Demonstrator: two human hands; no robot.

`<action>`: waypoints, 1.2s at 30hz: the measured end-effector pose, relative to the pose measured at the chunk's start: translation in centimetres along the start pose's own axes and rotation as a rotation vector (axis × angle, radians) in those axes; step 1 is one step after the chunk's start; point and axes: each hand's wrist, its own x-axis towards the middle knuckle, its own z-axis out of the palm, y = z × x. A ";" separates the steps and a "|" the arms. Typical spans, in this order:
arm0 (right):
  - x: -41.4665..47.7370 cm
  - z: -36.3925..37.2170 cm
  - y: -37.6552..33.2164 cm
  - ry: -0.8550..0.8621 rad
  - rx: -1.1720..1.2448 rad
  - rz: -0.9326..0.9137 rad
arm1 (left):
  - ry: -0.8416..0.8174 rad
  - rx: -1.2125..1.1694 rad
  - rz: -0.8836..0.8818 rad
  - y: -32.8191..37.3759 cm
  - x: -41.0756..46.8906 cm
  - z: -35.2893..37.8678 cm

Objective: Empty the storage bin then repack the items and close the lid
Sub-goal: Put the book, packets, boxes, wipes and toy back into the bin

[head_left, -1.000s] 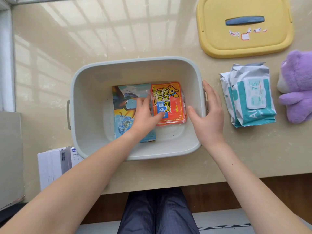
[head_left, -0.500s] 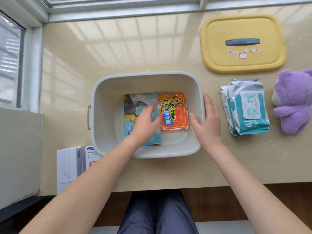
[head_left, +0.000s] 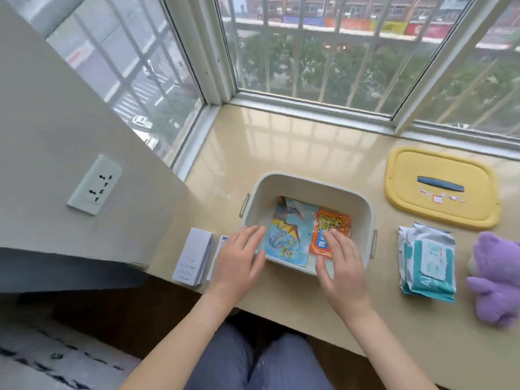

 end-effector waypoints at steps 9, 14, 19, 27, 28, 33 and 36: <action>-2.6 5.8 -7.1 -0.171 0.021 -0.139 | -0.005 0.019 -0.386 -10.9 -8.6 -4.2; -3.4 11.7 -10.8 -0.331 0.060 -0.077 | -0.101 -0.062 -0.449 -17.8 -9.0 -5.3; -4.9 18.7 -13.6 -0.393 0.104 0.229 | -0.244 -0.207 -0.486 -24.6 -7.3 -4.1; -3.7 26.6 -12.7 -0.310 0.144 0.662 | -0.416 -0.383 -0.637 -30.6 -4.3 2.1; -3.4 27.2 -12.3 -0.277 0.167 0.677 | -0.424 -0.412 -0.646 -30.9 -4.1 2.9; -2.6 29.8 -11.2 -0.185 0.316 0.832 | -0.416 -0.515 -0.659 -31.3 -3.8 5.6; -3.1 30.8 -11.5 -0.138 0.424 0.977 | -0.400 -0.559 -0.696 -31.0 -3.8 6.5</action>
